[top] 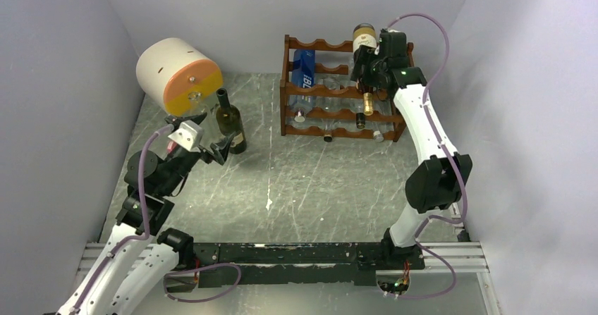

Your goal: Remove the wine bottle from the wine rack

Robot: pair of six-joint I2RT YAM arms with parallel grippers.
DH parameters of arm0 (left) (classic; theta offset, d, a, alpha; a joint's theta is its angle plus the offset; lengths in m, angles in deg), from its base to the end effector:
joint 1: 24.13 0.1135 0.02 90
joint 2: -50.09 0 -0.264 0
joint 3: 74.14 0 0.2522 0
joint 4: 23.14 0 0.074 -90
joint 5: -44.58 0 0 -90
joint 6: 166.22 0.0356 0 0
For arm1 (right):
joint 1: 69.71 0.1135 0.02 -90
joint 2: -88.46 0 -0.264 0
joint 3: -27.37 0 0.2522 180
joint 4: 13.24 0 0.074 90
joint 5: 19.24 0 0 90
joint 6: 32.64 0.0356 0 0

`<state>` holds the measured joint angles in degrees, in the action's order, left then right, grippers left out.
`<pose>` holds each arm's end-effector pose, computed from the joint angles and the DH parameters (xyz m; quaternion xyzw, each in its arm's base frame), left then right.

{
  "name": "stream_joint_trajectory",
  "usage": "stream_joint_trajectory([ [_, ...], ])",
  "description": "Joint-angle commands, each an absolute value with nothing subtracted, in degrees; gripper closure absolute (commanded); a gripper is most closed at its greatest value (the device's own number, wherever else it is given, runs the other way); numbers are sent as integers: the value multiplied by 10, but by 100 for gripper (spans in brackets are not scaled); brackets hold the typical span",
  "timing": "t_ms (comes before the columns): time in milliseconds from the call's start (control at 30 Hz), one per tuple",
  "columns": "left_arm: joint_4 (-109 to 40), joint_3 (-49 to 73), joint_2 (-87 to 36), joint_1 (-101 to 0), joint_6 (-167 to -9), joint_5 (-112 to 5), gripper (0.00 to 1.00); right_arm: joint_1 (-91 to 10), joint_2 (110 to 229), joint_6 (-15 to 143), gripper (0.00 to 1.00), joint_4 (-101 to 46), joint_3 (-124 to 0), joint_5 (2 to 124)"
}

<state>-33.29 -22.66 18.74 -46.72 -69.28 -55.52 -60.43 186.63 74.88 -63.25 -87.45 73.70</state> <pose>0.1257 -0.0591 0.3565 0.2284 0.6021 -0.1599 0.7481 0.3858 0.0612 0.3868 0.0754 0.8769 0.0879 0.4666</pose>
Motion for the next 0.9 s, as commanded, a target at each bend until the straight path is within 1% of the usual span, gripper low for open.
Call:
stream_joint_trajectory([
  [0, -343, -222, 173, -465, -683, -549, 8, -607, 1881, 732, 23, -613, -889, 762],
  [300, -351, -215, 150, -465, -683, -550, 11, -607, 1905, 724, 25, -580, -872, 768],
  [467, -348, -219, 151, -465, -684, -544, 11, -607, 1912, 733, 27, -563, -861, 756],
  [733, -350, -217, 144, -465, -687, -538, 14, -607, 1896, 756, 30, -511, -809, 721],
  [867, -350, -218, 145, -465, -688, -530, 14, -607, 1888, 763, 35, -491, -790, 725],
])
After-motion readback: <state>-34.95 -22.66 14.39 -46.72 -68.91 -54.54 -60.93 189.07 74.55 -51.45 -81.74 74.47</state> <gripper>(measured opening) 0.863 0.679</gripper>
